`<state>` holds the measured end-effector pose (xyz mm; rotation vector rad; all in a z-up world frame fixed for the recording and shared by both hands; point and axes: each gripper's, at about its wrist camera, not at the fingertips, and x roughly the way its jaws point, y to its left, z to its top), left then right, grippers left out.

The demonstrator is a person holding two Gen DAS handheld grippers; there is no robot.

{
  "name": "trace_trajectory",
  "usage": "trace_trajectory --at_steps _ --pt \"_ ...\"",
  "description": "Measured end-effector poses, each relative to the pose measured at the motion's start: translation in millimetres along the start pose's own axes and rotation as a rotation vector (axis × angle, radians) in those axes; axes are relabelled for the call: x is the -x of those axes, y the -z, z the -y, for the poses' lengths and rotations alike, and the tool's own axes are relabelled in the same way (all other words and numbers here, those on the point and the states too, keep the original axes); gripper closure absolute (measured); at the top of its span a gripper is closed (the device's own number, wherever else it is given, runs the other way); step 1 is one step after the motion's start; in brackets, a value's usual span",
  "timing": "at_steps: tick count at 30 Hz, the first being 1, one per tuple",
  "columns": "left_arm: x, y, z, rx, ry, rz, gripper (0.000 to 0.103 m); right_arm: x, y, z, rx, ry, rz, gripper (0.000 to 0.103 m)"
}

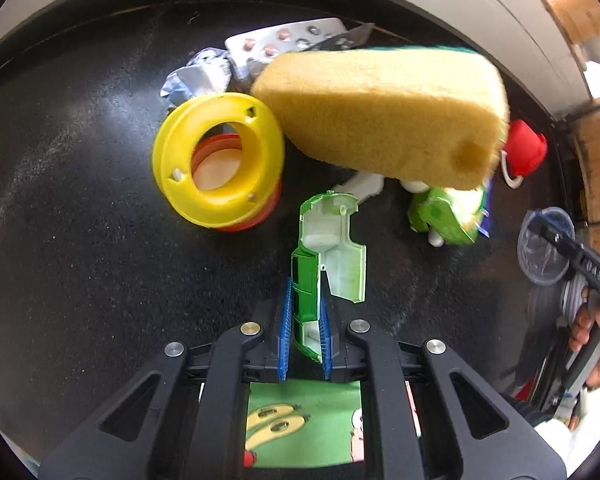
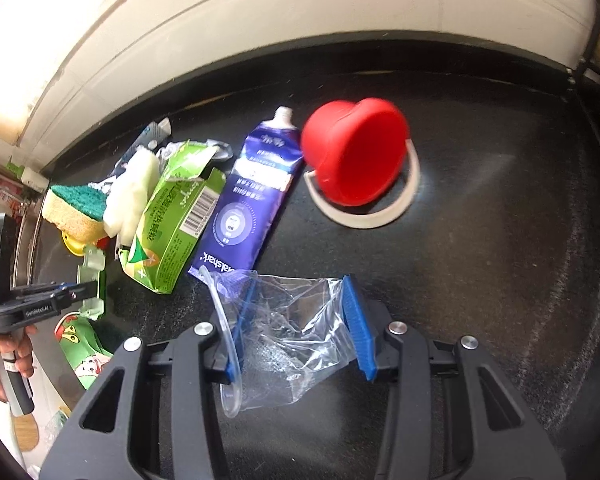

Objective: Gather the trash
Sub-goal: 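Grasp the clear plastic bag with the right tool while the left grasps green packaging, then carry the bag and green packaging with both tools over the trash bin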

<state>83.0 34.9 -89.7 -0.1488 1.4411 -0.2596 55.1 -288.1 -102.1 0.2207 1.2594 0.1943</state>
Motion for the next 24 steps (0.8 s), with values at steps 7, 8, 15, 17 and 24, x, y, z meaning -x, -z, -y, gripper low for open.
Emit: trace_trajectory --at_steps 7,8,15,17,24 --pt "34 19 7 0.0 -0.049 0.085 0.092 33 18 19 -0.022 0.028 0.06 0.06" --pt "39 23 8 0.003 -0.059 0.099 0.092 36 22 22 -0.024 0.03 0.065 0.06" --pt "74 48 -1 0.047 -0.114 0.185 0.092 63 37 26 0.02 0.037 0.103 0.06" --pt "90 60 -17 0.086 -0.13 0.216 0.092 68 36 19 0.048 0.034 0.11 0.06" --pt "145 141 -92 0.314 -0.222 0.294 0.092 71 19 -40 0.238 -0.01 0.109 0.06"
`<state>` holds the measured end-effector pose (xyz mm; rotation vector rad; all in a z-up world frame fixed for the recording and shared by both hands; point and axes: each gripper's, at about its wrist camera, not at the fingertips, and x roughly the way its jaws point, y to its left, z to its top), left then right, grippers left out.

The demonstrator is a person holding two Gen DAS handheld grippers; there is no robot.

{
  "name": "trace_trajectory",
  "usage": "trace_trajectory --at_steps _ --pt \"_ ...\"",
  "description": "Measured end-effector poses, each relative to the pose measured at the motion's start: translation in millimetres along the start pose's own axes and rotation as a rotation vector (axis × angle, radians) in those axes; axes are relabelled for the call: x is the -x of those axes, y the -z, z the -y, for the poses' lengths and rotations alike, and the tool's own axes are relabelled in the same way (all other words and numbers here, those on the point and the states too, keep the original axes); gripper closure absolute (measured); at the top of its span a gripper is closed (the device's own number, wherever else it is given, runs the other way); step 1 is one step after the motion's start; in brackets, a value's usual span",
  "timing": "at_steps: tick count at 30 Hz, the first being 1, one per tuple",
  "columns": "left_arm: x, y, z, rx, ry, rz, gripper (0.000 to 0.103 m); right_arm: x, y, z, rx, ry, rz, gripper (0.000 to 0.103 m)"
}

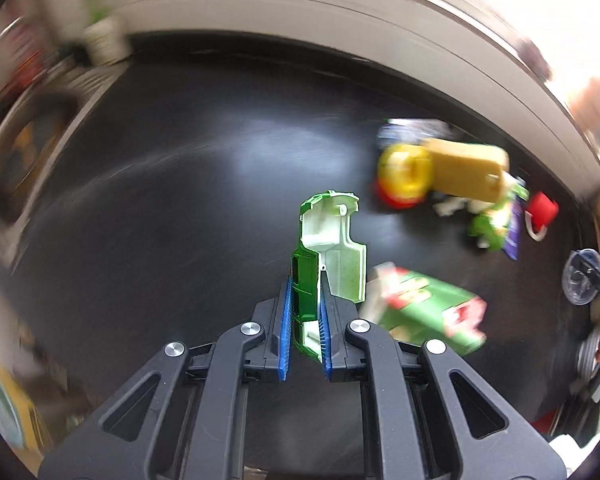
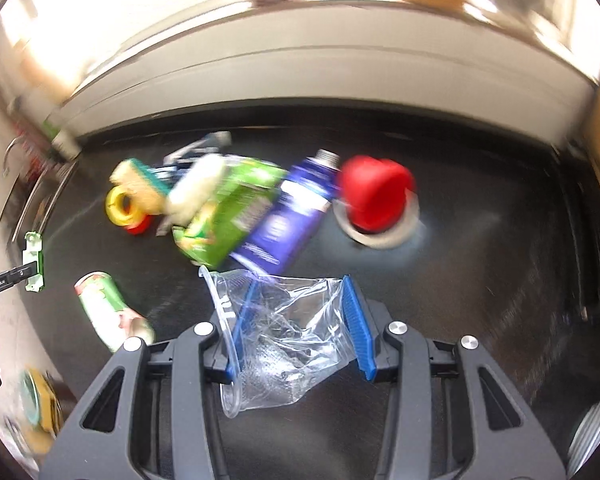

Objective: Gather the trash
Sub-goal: 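Carry the bag and green packaging with both tools over the trash bin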

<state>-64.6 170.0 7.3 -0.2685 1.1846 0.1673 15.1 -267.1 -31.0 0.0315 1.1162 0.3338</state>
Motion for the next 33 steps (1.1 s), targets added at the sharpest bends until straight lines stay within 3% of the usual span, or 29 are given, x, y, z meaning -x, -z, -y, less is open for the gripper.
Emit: trace_trajectory --at_steps 6,10,13,18,24,30,33 --pt "53 80 -112 0.271 -0.15 0.036 0.092 -8 -29 -110 0.239 -0.146 -0.017 0.06" --pt "90 147 -170 0.453 -0.236 0.049 0.092 -14 -22 -233 0.456 -0.338 -0.073 0.06" --pt "114 204 -206 0.591 -0.279 0.058 0.092 -12 10 -334 0.664 -0.484 -0.142 0.06" --pt "112 274 -236 0.729 -0.307 0.032 0.092 -21 116 -467 1.023 -0.597 -0.265 0.06" --pt "58 315 -265 0.856 -0.228 -0.009 0.092 -72 211 -563 1.257 -0.551 -0.349 0.06" --pt "-18 350 -292 0.944 -0.135 -0.051 0.092 -146 261 -609 1.322 -0.404 -0.367 0.06" --pt "-58 364 -306 0.984 -0.098 -0.069 0.092 -191 279 -612 1.344 -0.327 -0.383 0.06"
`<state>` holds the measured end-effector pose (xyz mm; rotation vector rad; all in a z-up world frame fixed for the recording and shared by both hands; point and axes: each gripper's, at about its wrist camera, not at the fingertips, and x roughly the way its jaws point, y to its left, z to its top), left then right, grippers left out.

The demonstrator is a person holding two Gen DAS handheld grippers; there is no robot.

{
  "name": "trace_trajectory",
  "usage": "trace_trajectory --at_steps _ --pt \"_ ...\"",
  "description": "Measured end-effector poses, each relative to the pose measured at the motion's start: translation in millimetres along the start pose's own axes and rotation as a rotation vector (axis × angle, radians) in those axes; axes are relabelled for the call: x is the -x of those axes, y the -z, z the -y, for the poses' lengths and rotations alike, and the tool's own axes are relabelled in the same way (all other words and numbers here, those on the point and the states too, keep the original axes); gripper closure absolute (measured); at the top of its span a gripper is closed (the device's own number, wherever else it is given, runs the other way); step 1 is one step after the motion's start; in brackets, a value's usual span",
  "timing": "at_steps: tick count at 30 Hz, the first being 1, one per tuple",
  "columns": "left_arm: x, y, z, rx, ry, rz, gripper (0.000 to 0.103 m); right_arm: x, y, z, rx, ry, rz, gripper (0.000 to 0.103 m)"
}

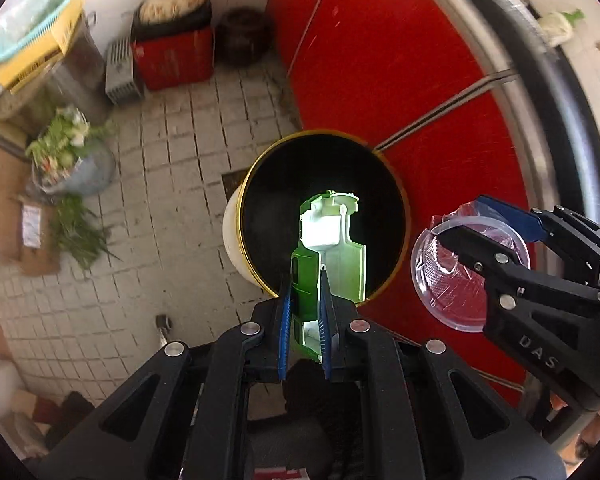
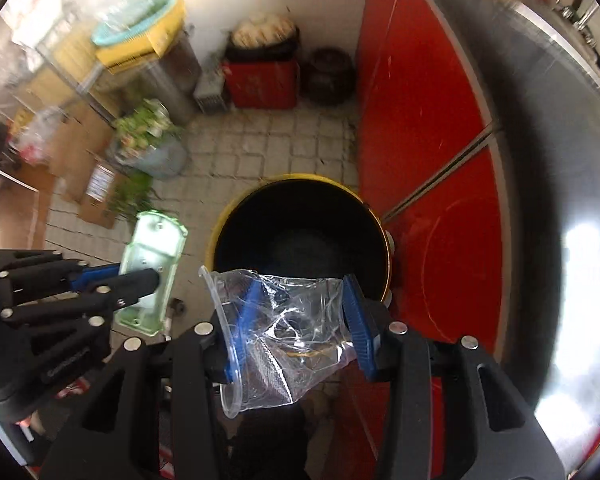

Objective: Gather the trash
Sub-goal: 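Carry the bag and green packaging with both tools over the trash bin, then open both tools to drop the bag and packaging into the bin, then grasp the red silicone cup with the right tool while the left grasps the printed paper cup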

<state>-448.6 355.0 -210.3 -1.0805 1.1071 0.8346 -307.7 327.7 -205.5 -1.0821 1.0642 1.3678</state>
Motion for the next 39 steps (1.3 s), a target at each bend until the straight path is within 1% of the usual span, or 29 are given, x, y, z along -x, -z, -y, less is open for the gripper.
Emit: trace_trajectory --at_steps 2,6,10,13,14,15,16,17,18,19,20,21,24,26,28,29,30,31,32,33,35,37,39 --pt "-22 0 -5 0.012 0.011 -0.016 0.092 -22 7 14 -0.016 0.014 -0.03 0.06" --pt "-49 -9 -7 0.018 0.029 -0.033 0.092 -52 13 28 -0.04 0.026 -0.078 0.06" --pt "-58 -25 -7 0.034 0.053 -0.021 0.092 -61 17 27 -0.013 0.041 -0.082 0.06" --pt "-60 -41 -5 0.035 0.05 -0.003 0.092 -67 15 23 -0.009 0.04 -0.08 0.06" --pt "-62 -47 -5 0.038 0.043 0.002 0.092 -70 14 22 -0.002 0.043 -0.079 0.059" --pt "-65 -52 -5 0.046 0.033 0.002 0.09 -72 14 20 0.007 0.042 -0.078 0.054" --pt "-66 -54 -4 0.056 0.031 -0.008 0.082 -75 15 19 0.009 0.031 -0.078 0.049" --pt "-72 -57 -5 0.072 0.041 -0.043 0.05 -76 15 19 0.001 0.025 -0.075 0.028" --pt "-73 -58 -4 0.081 0.044 -0.058 0.029 -74 17 19 -0.005 0.025 -0.064 0.015" --pt "-69 -58 -3 0.078 0.03 -0.046 0.027 -69 20 18 -0.007 0.032 -0.043 0.013" --pt "-63 -57 -1 0.058 0.008 -0.038 0.027 -65 22 16 -0.003 0.019 -0.037 0.013" --pt "-57 -57 0 0.049 0.005 -0.035 0.027 -61 24 14 0.002 0.002 -0.038 0.013" --pt "-17 -55 1 0.054 -0.007 0.007 0.027 -31 34 6 0.005 -0.036 -0.022 0.013" --pt "25 -52 5 0.039 -0.023 0.056 0.026 6 45 2 -0.01 -0.072 0.006 0.013" --pt "62 -47 12 0.024 -0.022 0.099 0.022 56 59 4 -0.029 -0.107 0.062 0.013" --pt "83 -43 18 0.021 -0.017 0.124 0.019 75 65 6 -0.034 -0.115 0.087 0.013" --pt "99 -39 25 0.019 -0.011 0.146 0.016 109 77 14 -0.044 -0.117 0.133 0.011" --pt "110 -37 33 0.014 -0.005 0.16 0.016 130 86 23 -0.053 -0.106 0.162 0.009" --pt "121 -34 48 -0.01 0.01 0.163 0.016 150 97 34 -0.069 -0.084 0.192 0.007" --pt "127 -32 62 -0.04 0.02 0.162 0.016 176 113 54 -0.101 -0.049 0.232 0.007" --pt "135 -25 100 -0.115 0.026 0.16 0.016 206 139 87 -0.157 0.022 0.272 0.007" --pt "135 -16 148 -0.197 0.062 0.14 0.016 240 183 136 -0.271 0.142 0.309 0.007" --pt "131 -2 191 -0.282 0.101 0.105 0.016 268 240 187 -0.429 0.26 0.319 0.007"
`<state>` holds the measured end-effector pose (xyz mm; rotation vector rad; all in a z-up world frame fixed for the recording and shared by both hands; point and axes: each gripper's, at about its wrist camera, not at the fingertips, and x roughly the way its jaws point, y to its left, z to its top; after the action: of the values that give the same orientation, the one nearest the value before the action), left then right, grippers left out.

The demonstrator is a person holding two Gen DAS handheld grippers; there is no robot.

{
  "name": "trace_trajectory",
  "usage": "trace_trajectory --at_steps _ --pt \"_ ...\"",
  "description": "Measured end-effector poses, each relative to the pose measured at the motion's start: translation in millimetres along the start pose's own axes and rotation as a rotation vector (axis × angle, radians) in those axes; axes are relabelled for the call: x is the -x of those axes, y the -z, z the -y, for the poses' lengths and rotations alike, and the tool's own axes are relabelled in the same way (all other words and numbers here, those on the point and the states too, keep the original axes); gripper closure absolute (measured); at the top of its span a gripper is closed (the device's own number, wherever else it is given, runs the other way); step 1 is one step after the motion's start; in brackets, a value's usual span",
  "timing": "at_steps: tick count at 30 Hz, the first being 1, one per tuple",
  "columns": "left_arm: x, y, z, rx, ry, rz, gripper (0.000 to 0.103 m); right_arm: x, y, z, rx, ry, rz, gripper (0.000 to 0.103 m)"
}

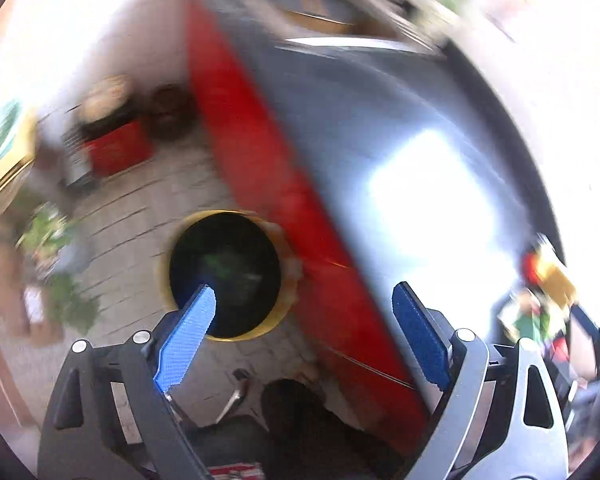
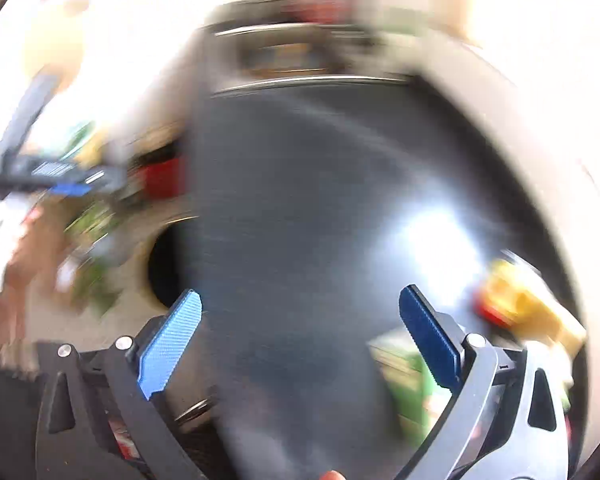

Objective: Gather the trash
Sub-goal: 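Grasp the red silicone cup with the right tool while the left grasps the printed paper cup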

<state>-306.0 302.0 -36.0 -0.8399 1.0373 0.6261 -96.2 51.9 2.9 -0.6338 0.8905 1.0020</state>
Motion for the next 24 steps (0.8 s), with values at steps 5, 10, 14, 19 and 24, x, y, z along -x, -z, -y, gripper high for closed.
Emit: trace_trajectory --at_steps 5,10,14,19,24 --pt "-44 31 135 -0.222 0.153 -0.156 0.016 35 98 153 -0.353 0.279 -0.082 0.007" --pt "-80 76 222 -0.282 0.229 -0.296 0.016 55 232 240 -0.611 0.466 -0.268 0.007" --pt "-91 96 258 -0.249 0.24 -0.353 0.016 69 305 260 -0.762 0.48 -0.326 0.007" --pt "-101 104 271 -0.193 0.193 -0.359 0.016 77 337 276 -0.876 0.454 -0.293 0.007" --pt "-118 101 290 -0.143 0.117 -0.358 0.014 74 329 302 -0.951 0.374 -0.237 0.007"
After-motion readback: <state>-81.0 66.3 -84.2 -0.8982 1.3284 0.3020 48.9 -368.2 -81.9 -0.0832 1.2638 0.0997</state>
